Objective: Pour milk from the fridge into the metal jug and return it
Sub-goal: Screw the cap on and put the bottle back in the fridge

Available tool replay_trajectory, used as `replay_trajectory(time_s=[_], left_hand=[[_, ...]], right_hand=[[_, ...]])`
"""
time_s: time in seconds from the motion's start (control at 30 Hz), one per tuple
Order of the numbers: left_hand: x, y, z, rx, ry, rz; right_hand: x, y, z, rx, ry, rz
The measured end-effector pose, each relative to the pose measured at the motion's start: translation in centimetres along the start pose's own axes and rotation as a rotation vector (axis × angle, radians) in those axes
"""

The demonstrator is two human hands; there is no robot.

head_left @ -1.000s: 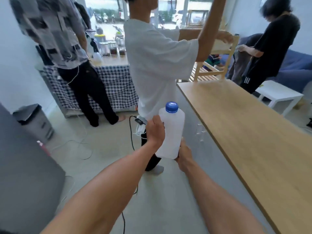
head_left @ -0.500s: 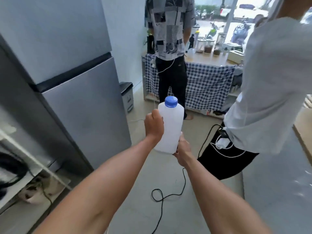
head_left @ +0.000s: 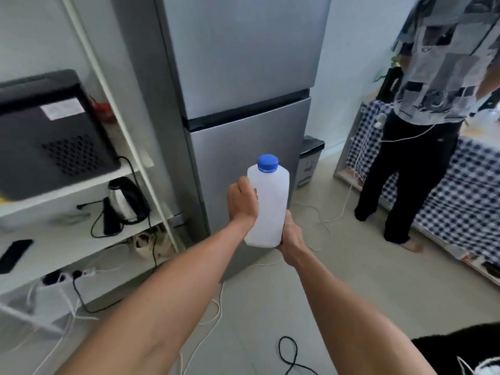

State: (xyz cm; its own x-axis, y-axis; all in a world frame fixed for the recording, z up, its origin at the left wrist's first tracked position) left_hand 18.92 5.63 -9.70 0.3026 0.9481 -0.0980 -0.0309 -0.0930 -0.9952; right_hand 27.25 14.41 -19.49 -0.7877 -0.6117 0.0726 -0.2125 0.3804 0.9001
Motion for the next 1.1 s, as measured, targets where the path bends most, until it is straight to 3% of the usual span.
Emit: replay_trajectory(time_s=[0.27, 0.67, 0.77, 0.97, 1.1], left_hand=[[-4.0, 0.9, 5.2, -0.091, -0.265, -0.025], [-8.2, 0.8, 10.8, -0.041, -0.527, -0.011], [-9.0, 1.1, 12.0, -0.021, -0.535, -0.018], [-10.2, 1.9, 13.4, -0.024, -0.559, -0.037], [-11.0, 2.8, 13.9, -0.009, -0.531, -0.023]], right_hand=[[6.9, 1.7, 4.6, 0.032, 0.269, -0.123], [13.3, 3.3, 8.5, 0.013, 0.415, -0.277], [15.0, 7.3, 9.6, -0.181, 0.328, -0.464], [20.7, 17.8, 11.9, -0.872, 0.18, -0.633], [23.6, 20.6, 13.0, -0.843, 0.167, -0.84]])
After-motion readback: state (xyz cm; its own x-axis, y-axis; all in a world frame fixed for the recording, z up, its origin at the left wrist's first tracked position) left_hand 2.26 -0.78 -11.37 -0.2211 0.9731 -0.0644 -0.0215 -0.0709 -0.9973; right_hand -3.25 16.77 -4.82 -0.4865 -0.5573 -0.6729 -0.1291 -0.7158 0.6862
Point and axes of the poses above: each hand's wrist, its own z-axis towards the middle knuckle, its own x-axis out of the palm, y = z × x, the point moved 1 cm from there along z, towards the middle knuckle, and after that the axes turned 4 degrees about -x, right-handed, at the moved point
